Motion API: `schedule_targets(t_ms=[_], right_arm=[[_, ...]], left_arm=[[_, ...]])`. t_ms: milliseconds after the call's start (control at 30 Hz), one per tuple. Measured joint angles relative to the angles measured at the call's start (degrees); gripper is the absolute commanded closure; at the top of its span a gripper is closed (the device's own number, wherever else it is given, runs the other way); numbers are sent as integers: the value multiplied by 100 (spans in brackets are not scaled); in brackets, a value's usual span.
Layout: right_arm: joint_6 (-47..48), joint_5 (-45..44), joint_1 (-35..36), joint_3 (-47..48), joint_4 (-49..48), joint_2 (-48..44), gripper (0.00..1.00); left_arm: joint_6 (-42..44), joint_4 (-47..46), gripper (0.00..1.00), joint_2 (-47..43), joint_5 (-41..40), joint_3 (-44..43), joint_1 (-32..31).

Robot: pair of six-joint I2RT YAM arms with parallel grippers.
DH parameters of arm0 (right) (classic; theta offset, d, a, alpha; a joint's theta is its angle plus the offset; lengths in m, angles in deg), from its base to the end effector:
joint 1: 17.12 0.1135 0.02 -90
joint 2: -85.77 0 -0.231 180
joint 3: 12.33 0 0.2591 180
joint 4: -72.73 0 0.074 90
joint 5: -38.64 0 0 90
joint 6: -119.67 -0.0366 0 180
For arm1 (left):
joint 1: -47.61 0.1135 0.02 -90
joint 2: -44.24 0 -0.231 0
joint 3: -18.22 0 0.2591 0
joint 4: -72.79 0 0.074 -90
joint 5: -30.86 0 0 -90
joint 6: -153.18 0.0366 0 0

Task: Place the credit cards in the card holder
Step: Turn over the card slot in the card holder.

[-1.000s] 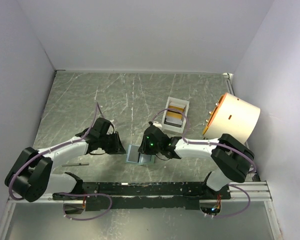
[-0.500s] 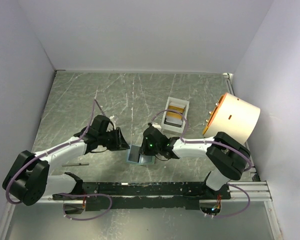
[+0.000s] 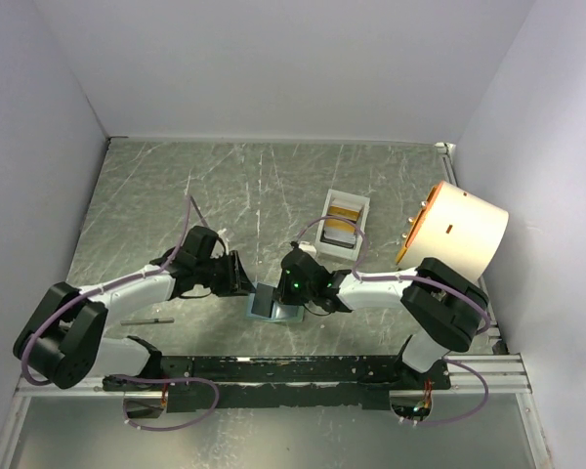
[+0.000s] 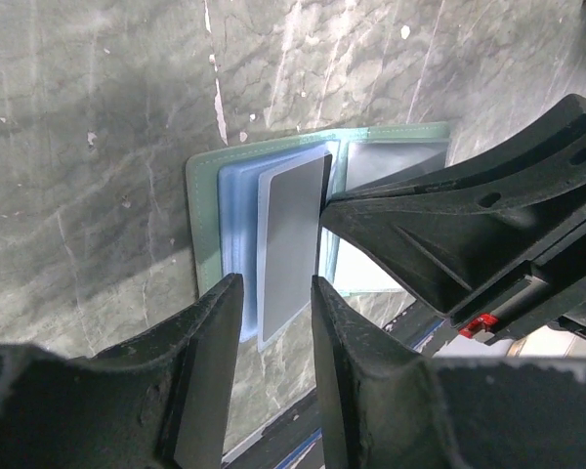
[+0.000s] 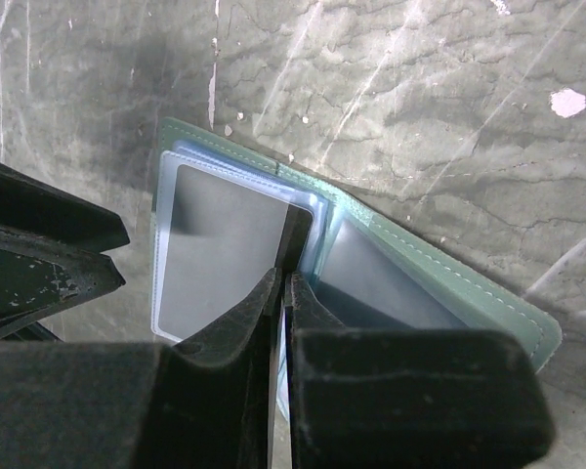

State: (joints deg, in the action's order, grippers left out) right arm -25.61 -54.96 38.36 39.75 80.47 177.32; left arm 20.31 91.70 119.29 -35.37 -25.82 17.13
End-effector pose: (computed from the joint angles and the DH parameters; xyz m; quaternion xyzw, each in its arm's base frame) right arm 0.1727 0.2470 0.0986 0.0098 0.9306 0.2834 0.2312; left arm 0.2094 -0.1404 0.1209 -0.0290 0.9216 -0.3555 0.1534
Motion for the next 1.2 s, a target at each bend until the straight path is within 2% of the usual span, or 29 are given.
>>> schedule_targets(t_ms=[1200], right_arm=[[-20, 22, 0, -26, -170, 76, 98]], left_arm=[[-28, -568, 55, 520, 428, 136, 0]])
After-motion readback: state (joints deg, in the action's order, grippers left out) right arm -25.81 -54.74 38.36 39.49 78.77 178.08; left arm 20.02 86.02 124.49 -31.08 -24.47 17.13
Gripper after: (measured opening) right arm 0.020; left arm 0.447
